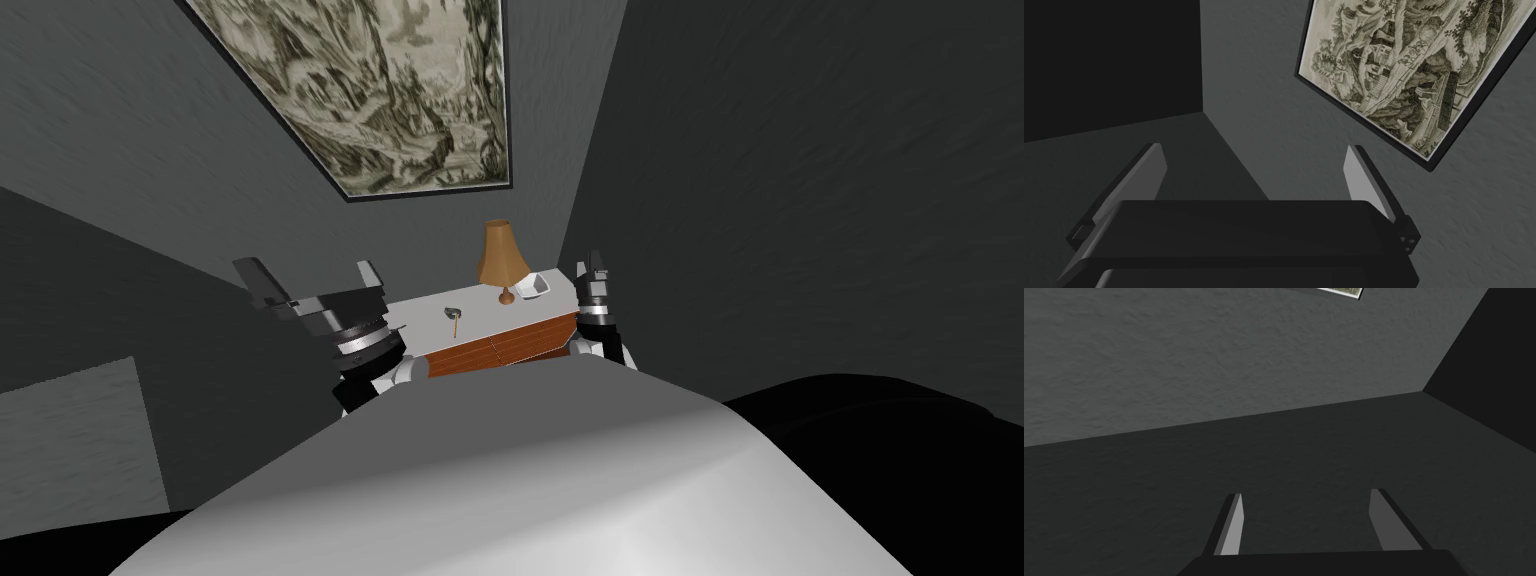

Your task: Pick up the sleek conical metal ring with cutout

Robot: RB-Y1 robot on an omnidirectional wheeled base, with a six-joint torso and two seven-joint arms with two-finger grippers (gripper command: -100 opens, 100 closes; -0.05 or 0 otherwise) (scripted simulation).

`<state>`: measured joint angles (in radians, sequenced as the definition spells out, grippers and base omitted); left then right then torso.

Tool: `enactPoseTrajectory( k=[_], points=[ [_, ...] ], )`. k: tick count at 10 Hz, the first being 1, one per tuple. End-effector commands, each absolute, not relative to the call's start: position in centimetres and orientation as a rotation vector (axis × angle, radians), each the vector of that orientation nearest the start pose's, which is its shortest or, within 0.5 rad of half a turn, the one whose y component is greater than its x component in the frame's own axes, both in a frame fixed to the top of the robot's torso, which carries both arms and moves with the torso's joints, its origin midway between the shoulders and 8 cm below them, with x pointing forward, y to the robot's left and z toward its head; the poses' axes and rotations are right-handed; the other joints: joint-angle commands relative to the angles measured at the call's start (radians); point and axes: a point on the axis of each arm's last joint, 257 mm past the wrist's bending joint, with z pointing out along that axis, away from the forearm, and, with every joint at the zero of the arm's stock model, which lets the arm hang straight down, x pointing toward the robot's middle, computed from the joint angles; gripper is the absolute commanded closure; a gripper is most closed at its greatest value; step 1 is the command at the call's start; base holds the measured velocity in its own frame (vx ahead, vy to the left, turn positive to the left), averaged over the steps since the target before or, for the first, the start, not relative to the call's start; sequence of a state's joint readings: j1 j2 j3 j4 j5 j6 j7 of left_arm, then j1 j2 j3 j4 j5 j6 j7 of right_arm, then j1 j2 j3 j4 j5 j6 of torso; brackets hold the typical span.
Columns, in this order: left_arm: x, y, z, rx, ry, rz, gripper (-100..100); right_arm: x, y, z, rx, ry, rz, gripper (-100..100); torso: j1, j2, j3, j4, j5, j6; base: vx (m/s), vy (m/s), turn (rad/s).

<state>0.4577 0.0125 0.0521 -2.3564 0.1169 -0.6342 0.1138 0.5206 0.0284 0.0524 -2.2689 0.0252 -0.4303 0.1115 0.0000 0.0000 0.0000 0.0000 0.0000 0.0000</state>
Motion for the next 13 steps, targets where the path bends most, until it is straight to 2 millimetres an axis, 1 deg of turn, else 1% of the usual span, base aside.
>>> enactPoseTrajectory(
  k=[1, 4, 8, 9, 11, 12, 13],
  points=[
    [30.5, 29.2, 8.6, -0.534, 0.379, -1.504, -100, 35.8, -26.6, -0.1, 0.702, 0.704, 1.206, 0, 0.000, 0.000, 0.000, 0.000, 0.000, 0.000, -0.006, 0.017, 0.001],
    [32.3, 28.6, 6.8, -0.547, 0.433, -1.512, -100, 35.8, -26.6, -0.1, 0.702, 0.704, 1.206, 0, 0.002, 0.001, 0.001, 0.000, 0.001, 0.000, -0.021, 0.034, -0.002],
    [35.6, 27.7, 3.5, -0.573, 0.516, -1.519, -100, 35.8, -26.6, -0.1, 0.702, 0.704, 1.206, 0, 0.003, 0.002, 0.001, 0.000, 0.001, 0.000, -0.029, 0.040, -0.009],
    [36.0, 27.9, 2.8, -0.589, 0.527, -1.513, -100, 35.8, -26.6, -0.1, 0.702, 0.704, 1.206, 0, 0.003, 0.001, 0.001, 0.000, 0.001, 0.000, -0.013, 0.030, -0.005],
    [37.7, 27.4, 1.1, -0.600, 0.568, -1.513, -100, 35.8, -26.6, -0.1, 0.702, 0.704, 1.206, 0, 0.002, 0.001, 0.000, 0.000, 0.001, 0.000, -0.017, 0.028, -0.011],
    [38.1, 27.5, 0.2, -0.618, 0.581, -1.506, -100, 35.8, -26.6, -0.1, 0.702, 0.704, 1.206, 0, 0.002, 0.001, 0.001, 0.000, 0.001, 0.000, -0.019, 0.028, -0.010],
    [38.9, 27.3, -0.6, -0.623, 0.601, -1.505, -100, 35.8, -26.6, -0.1, 0.702, 0.704, 1.206, 0, 0.002, 0.001, 0.001, 0.000, 0.000, 0.000, -0.014, 0.026, -0.011]
  ],
)
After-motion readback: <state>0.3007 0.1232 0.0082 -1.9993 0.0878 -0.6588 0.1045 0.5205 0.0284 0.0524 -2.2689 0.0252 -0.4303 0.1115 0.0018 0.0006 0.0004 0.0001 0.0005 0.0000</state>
